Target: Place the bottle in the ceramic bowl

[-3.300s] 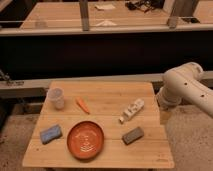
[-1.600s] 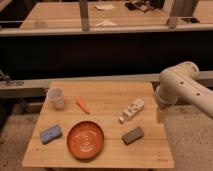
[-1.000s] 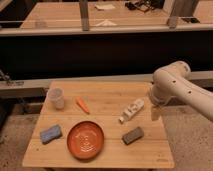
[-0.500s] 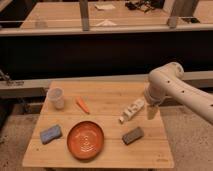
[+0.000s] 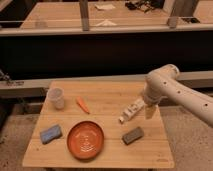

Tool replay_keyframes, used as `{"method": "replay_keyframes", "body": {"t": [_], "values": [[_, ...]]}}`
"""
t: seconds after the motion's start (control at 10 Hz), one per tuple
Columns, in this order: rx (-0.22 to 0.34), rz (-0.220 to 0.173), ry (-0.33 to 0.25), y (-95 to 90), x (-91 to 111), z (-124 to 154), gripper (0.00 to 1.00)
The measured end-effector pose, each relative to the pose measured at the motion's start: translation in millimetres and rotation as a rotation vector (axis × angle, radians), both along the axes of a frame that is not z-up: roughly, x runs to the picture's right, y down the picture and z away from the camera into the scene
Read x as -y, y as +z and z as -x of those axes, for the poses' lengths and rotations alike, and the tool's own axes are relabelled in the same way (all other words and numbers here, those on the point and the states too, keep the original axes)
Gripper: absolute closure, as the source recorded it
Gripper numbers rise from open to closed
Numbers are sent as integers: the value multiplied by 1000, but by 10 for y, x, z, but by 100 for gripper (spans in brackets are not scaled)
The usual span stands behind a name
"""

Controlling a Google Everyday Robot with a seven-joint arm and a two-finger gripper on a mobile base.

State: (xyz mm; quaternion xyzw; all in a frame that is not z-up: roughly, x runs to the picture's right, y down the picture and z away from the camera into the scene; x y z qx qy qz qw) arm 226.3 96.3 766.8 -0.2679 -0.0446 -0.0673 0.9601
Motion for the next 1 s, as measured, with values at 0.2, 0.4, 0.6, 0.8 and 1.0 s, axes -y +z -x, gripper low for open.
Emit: {"method": "replay_keyframes", "body": {"t": [0.2,0.4,0.6,0.8,1.0], "values": [[16,5,-18,101,-36,15,20],[32,10,-34,182,-65,44,20],[47,13,-53,256,-85,48,20],[63,19,-72,361,-128,55,20],[77,27,-88,439,-150,86,20]]}}
